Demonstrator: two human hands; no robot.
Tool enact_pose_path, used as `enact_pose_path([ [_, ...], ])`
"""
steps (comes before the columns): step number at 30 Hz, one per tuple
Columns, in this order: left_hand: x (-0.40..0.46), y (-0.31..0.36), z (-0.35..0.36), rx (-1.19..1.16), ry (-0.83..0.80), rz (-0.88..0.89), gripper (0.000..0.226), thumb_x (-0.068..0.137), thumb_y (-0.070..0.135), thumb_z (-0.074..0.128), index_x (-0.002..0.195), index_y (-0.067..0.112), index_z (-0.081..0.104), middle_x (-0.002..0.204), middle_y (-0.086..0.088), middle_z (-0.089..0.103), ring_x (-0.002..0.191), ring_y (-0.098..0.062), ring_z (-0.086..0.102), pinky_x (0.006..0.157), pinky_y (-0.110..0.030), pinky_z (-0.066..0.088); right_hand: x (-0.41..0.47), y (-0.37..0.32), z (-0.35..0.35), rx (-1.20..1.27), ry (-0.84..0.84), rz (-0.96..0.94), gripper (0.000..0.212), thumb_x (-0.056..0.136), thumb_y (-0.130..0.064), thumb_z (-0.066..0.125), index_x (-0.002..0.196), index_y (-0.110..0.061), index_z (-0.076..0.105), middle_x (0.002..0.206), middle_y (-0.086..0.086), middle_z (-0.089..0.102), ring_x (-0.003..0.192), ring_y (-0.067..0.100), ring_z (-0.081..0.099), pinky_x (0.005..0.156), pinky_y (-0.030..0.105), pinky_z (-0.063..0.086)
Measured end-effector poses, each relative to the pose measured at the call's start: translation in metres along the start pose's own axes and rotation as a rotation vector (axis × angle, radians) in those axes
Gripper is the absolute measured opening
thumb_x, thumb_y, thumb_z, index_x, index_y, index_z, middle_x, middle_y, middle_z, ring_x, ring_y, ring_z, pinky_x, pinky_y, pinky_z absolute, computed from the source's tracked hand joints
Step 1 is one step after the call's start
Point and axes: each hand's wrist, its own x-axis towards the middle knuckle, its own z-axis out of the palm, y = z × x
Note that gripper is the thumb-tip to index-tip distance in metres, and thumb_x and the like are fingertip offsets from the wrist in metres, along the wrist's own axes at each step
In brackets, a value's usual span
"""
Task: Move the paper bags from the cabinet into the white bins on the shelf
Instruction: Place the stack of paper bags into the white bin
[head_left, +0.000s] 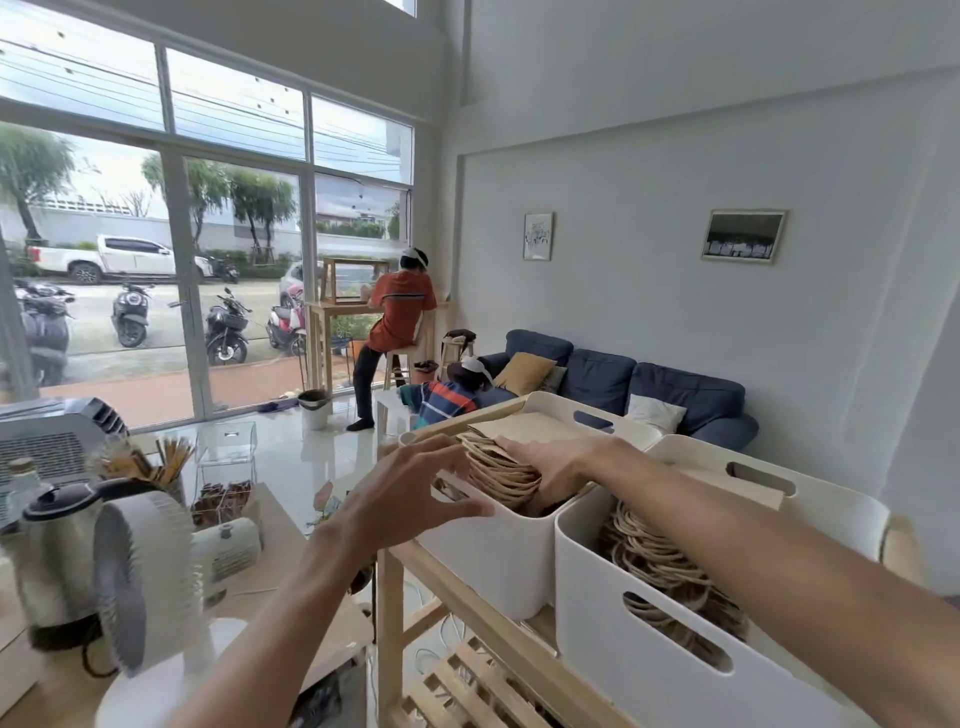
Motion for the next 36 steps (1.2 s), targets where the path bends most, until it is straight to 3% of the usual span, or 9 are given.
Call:
enact_pose_path([
  [8,-0.002,-0.004,0.001,-0.07,0.025,-0.08,0.051,0.066,0.077,0.075,0.089,0.034,0.058,0.097,0.02,0.061,0.088,0.009,0.052,0.073,-0.009,0.045,0.012,-0.011,0.005,-0.025,-0.094,0.038,0.119,0.075,-0.055,0.074,0.156,-0.046,-0.012,0.164,0.007,0.029,0.144,0.03,0.038,0.116,0.046,0.033],
  [14,-0.004,-0.007,0.005,-0.081,0.047,-0.075,0.067,0.067,0.081,0.071,0.106,0.029,0.057,0.1,0.023,0.054,0.089,0.009,0.053,0.071,-0.008,0.047,-0.003,-0.008,-0.021,0.06,-0.069,-0.031,0.134,0.055,-0.066,0.082,0.155,-0.052,-0.006,0.17,-0.004,0.007,0.153,0.026,0.019,0.122,0.047,0.025],
  [19,0.0,-0.007,0.003,-0.123,0.047,-0.08,0.077,0.062,0.084,0.072,0.112,0.032,0.045,0.107,0.022,0.05,0.091,0.003,0.058,0.068,-0.008,0.054,0.0,-0.014,-0.003,-0.005,-0.118,-0.017,0.108,0.077,-0.063,0.071,0.152,-0.058,-0.007,0.17,-0.002,0.007,0.151,0.031,0.025,0.12,0.051,0.027],
  [24,0.002,-0.015,0.004,-0.07,-0.01,-0.051,0.063,0.067,0.085,0.064,0.096,0.03,0.07,0.1,0.018,0.064,0.09,0.002,0.053,0.074,-0.019,0.052,0.016,-0.026,0.005,-0.111,-0.127,0.046,0.107,0.082,-0.065,0.065,0.149,-0.059,-0.018,0.171,0.004,-0.007,0.154,0.036,0.018,0.12,0.054,0.024],
  [28,-0.001,-0.013,0.006,-0.04,0.019,-0.032,0.063,0.069,0.086,0.061,0.095,0.03,0.076,0.105,0.013,0.073,0.095,-0.002,0.058,0.085,-0.025,0.054,0.008,-0.019,0.0,0.011,-0.128,0.027,0.115,0.082,-0.049,0.075,0.151,-0.057,-0.017,0.171,0.005,-0.008,0.155,0.036,0.013,0.122,0.053,0.022],
  [30,-0.001,-0.013,0.005,-0.021,-0.005,-0.038,0.064,0.071,0.088,0.057,0.096,0.032,0.075,0.116,0.011,0.073,0.104,-0.005,0.061,0.091,-0.029,0.055,-0.001,-0.009,-0.012,0.163,-0.156,0.039,0.127,0.069,-0.059,0.082,0.151,-0.057,-0.016,0.171,0.001,-0.008,0.156,0.032,0.006,0.124,0.055,0.016],
  [32,-0.001,-0.013,0.003,-0.016,-0.045,-0.051,0.067,0.071,0.089,0.056,0.097,0.031,0.076,0.109,0.014,0.074,0.096,-0.004,0.063,0.086,-0.029,0.059,-0.011,0.002,-0.027,0.416,-0.186,0.011,0.132,0.062,-0.066,0.082,0.153,-0.053,-0.012,0.17,-0.003,-0.012,0.157,0.028,-0.002,0.124,0.058,0.005],
  [34,0.002,-0.012,0.001,0.004,-0.072,-0.058,0.067,0.071,0.09,0.056,0.095,0.03,0.076,0.096,0.017,0.073,0.082,-0.002,0.061,0.075,-0.03,0.058,-0.013,0.007,-0.032,0.556,-0.119,0.02,0.126,0.064,-0.075,0.073,0.158,-0.046,-0.007,0.17,-0.005,-0.01,0.157,0.027,-0.003,0.123,0.061,0.002],
  [36,0.006,-0.011,0.001,0.023,-0.084,-0.046,0.065,0.07,0.09,0.057,0.088,0.029,0.071,0.085,0.019,0.068,0.075,-0.004,0.059,0.071,-0.03,0.056,-0.007,0.004,-0.02,0.406,-0.014,0.124,0.117,0.067,-0.092,0.049,0.16,-0.042,0.0,0.171,-0.005,-0.004,0.157,0.028,0.002,0.123,0.061,0.008],
])
